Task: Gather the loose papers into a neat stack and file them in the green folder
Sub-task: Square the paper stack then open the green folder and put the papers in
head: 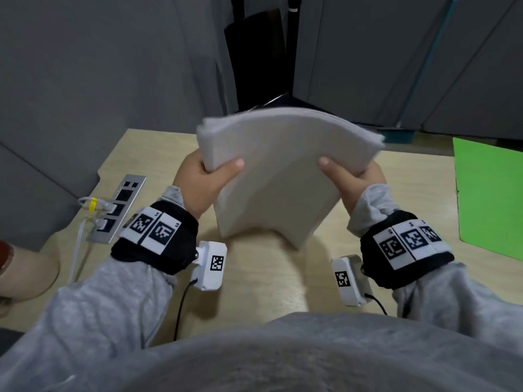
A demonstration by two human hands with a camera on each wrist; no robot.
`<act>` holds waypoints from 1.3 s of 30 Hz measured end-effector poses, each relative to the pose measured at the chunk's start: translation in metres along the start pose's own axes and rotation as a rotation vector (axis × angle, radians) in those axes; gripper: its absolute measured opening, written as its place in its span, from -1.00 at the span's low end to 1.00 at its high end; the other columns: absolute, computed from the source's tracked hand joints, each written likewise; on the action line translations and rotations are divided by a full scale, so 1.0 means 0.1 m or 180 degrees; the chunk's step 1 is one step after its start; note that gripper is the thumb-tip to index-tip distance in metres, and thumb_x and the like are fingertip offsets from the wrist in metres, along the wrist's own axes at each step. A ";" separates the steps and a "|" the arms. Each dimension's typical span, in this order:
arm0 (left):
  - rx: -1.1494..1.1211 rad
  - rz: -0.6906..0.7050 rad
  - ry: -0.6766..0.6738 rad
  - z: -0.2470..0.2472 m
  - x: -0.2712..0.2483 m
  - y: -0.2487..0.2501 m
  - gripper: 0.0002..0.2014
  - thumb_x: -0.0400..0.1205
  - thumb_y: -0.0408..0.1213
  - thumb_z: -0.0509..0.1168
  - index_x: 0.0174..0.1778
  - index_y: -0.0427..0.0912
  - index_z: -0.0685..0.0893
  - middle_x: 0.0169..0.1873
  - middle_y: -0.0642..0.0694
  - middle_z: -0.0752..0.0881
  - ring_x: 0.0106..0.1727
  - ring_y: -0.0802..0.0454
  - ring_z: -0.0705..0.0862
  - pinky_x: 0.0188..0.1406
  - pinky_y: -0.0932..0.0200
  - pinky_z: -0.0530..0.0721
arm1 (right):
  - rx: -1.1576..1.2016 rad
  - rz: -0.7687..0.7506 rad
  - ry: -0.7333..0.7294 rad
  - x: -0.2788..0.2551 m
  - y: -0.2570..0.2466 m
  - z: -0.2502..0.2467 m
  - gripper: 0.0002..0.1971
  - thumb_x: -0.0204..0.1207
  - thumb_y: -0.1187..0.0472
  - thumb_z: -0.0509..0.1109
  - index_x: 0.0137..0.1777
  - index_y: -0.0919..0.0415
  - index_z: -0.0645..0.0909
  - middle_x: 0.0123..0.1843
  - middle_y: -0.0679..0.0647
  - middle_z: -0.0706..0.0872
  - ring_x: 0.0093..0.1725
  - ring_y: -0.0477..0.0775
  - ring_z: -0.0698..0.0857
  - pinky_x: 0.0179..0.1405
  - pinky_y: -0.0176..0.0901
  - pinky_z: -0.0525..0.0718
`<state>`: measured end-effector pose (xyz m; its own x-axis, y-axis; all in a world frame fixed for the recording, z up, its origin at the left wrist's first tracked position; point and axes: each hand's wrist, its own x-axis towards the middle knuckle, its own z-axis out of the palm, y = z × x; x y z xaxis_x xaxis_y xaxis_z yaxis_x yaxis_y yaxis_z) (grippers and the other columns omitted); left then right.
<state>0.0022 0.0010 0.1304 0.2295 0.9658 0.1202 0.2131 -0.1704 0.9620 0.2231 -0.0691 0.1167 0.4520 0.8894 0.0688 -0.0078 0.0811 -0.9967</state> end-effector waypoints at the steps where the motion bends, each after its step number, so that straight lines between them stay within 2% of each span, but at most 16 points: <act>1: 0.0019 -0.0053 -0.0007 -0.01 0.00 -0.03 -0.87 0.33 -0.03 0.49 -0.24 0.13 0.76 -0.16 0.02 0.83 -0.04 0.08 0.79 0.02 0.04 0.77 | -0.0036 -0.0024 -0.0097 0.01 0.03 0.01 -0.81 0.44 0.33 0.46 -0.10 -0.01 0.65 -0.36 -0.24 0.80 -0.29 -0.32 0.75 -0.29 -0.45 0.64; 3: 0.0053 -0.0180 0.0089 -0.01 0.01 -0.05 -0.87 0.31 -0.01 0.50 -0.28 0.14 0.76 -0.11 -0.11 0.82 0.01 -0.05 0.79 0.10 -0.12 0.75 | -0.0167 -0.0081 -0.0228 0.03 0.07 0.04 -0.75 0.48 0.37 0.40 -0.08 -0.07 0.66 -0.27 -0.28 0.82 -0.19 -0.29 0.75 -0.16 -0.39 0.65; 5: 0.0052 -0.0175 0.0272 -0.01 0.02 -0.03 -0.92 0.38 -0.04 0.48 -0.35 0.09 0.75 -0.23 -0.03 0.82 -0.10 0.00 0.80 0.07 -0.18 0.76 | -0.0260 -0.0159 -0.0205 0.05 0.03 0.07 -0.75 0.54 0.32 0.34 -0.10 -0.12 0.65 -0.29 -0.35 0.79 -0.23 -0.36 0.72 -0.18 -0.43 0.63; 9: -0.0319 0.0094 0.0459 -0.07 0.06 0.05 -0.94 0.45 -0.12 0.48 -0.33 0.06 0.76 -0.38 0.14 0.81 -0.22 0.18 0.79 -0.11 0.11 0.78 | 0.0214 -0.0452 -0.0133 0.05 -0.11 0.08 -0.81 0.56 0.32 0.31 -0.07 -0.01 0.66 -0.33 -0.28 0.79 -0.26 -0.30 0.71 -0.26 -0.41 0.65; 12: -0.0416 0.0002 0.0058 -0.06 0.03 0.00 -0.86 0.41 -0.19 0.50 -0.13 0.00 0.77 -0.25 0.11 0.83 -0.09 0.13 0.79 -0.05 0.16 0.77 | 0.0133 -0.0183 -0.0181 0.03 -0.10 0.09 -0.83 0.49 0.33 0.40 -0.06 0.01 0.64 -0.35 -0.24 0.78 -0.29 -0.26 0.73 -0.34 -0.46 0.64; 15: 0.0133 -0.0435 -0.0048 0.04 0.01 -0.11 -0.93 0.44 -0.06 0.43 -0.25 0.06 0.72 -0.25 0.09 0.82 -0.10 0.11 0.78 0.03 0.06 0.73 | -0.0625 0.0283 -0.0313 0.02 0.00 0.15 -0.85 0.50 0.17 0.42 0.05 0.09 0.65 -0.31 -0.24 0.68 -0.23 -0.10 0.69 -0.30 -0.42 0.57; 17: 0.0169 -0.0428 0.0084 0.06 0.01 -0.09 -0.86 0.46 0.02 0.36 -0.30 0.06 0.71 -0.23 0.03 0.82 -0.10 0.07 0.79 0.07 0.00 0.73 | -0.0617 0.0290 -0.0196 -0.02 0.00 0.17 -0.92 0.52 0.06 0.39 -0.08 0.02 0.67 -0.37 -0.26 0.71 -0.23 -0.15 0.73 -0.28 -0.40 0.58; 19: 0.0023 -0.0157 0.0272 0.03 0.02 -0.01 -0.87 0.55 -0.08 0.38 -0.32 0.05 0.71 -0.37 0.14 0.80 -0.25 0.26 0.78 -0.11 0.20 0.75 | -0.0263 0.0037 -0.0018 -0.04 -0.05 0.18 -0.92 0.52 0.11 0.39 -0.21 -0.05 0.65 -0.41 -0.27 0.76 -0.32 -0.32 0.72 -0.32 -0.43 0.65; 22: -0.0024 -0.0013 0.0340 0.00 0.01 0.01 -0.92 0.46 -0.11 0.45 -0.31 0.02 0.71 -0.46 0.20 0.78 -0.36 0.35 0.74 -0.30 0.35 0.71 | -0.0013 -0.0119 0.0016 -0.04 -0.05 0.16 -0.90 0.46 0.16 0.46 -0.08 -0.03 0.64 -0.25 -0.16 0.77 -0.26 -0.27 0.75 -0.29 -0.34 0.71; 24: 0.0144 -0.0307 0.0215 0.03 -0.01 -0.11 -0.88 0.34 -0.07 0.47 -0.31 0.02 0.71 -0.42 0.19 0.80 -0.31 0.26 0.76 -0.22 0.23 0.74 | -0.0400 0.0060 -0.0127 -0.04 0.05 0.15 -0.73 0.41 0.12 0.50 0.10 0.02 0.62 -0.13 -0.17 0.75 -0.15 -0.18 0.76 -0.19 -0.26 0.72; 28: 0.0657 -0.0805 0.0075 0.05 -0.01 -0.33 -0.84 0.46 -0.13 0.48 -0.21 -0.14 0.73 -0.24 -0.11 0.77 -0.13 -0.10 0.75 -0.06 0.09 0.64 | -0.0804 0.0189 -0.0223 -0.05 0.16 0.12 -0.52 0.36 0.09 0.54 0.28 0.02 0.52 -0.10 -0.29 0.68 -0.11 -0.28 0.68 -0.33 -0.56 0.63; 31: 0.1096 -0.0397 0.0158 0.01 0.06 -0.21 -0.84 0.58 -0.15 0.37 -0.18 -0.18 0.69 -0.27 -0.16 0.70 -0.19 -0.12 0.65 -0.25 0.20 0.43 | -0.0757 -0.0034 0.0096 0.04 0.09 0.07 -0.29 0.27 0.07 0.60 0.40 -0.05 0.36 0.09 -0.18 0.68 0.07 -0.21 0.68 0.02 -0.35 0.70; 33: 0.1616 0.0115 0.0045 -0.04 0.11 -0.06 -0.88 0.64 -0.26 0.27 -0.21 -0.11 0.64 -0.34 -0.14 0.63 -0.27 -0.14 0.57 -0.37 0.14 0.31 | -0.1180 -0.0307 0.0380 0.12 0.03 0.03 -0.09 0.21 0.03 0.62 0.52 -0.04 0.20 0.42 0.00 0.51 0.41 -0.04 0.51 0.41 -0.18 0.47; 35: 0.2466 0.0782 -0.0441 -0.08 0.15 0.05 -0.85 0.60 -0.35 0.15 -0.23 -0.11 0.60 -0.37 -0.15 0.63 -0.26 -0.24 0.61 -0.37 0.03 0.42 | -0.1856 -0.0565 0.0449 0.14 -0.08 0.03 0.04 0.21 0.06 0.63 0.60 0.08 0.07 0.60 0.05 0.26 0.59 0.01 0.24 0.55 -0.19 0.23; 37: 0.3229 0.1260 -0.1004 -0.06 0.15 0.14 -0.75 0.48 -0.29 0.08 -0.08 -0.01 0.64 -0.32 -0.12 0.70 -0.22 -0.24 0.64 -0.32 -0.01 0.57 | -0.2370 -0.1064 0.0161 0.14 -0.18 0.07 -0.03 0.21 0.26 0.60 0.59 0.11 0.16 0.63 0.08 0.24 0.62 0.07 0.21 0.60 -0.05 0.21; 39: 0.3459 0.1442 -0.1275 0.00 0.14 0.20 -0.65 0.46 -0.24 0.04 0.03 0.08 0.65 -0.25 -0.08 0.73 -0.20 -0.19 0.65 -0.33 0.06 0.56 | -0.2397 -0.1104 -0.0542 0.10 -0.25 0.12 -0.26 0.26 0.42 0.49 0.46 0.00 0.42 0.52 0.03 0.45 0.51 0.08 0.43 0.53 -0.02 0.37</act>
<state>0.0097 0.0111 0.1510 0.7203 0.6830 0.1213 0.6707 -0.7304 0.1294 0.2170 -0.0568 0.1429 0.1781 0.9300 0.3216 0.7302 0.0942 -0.6767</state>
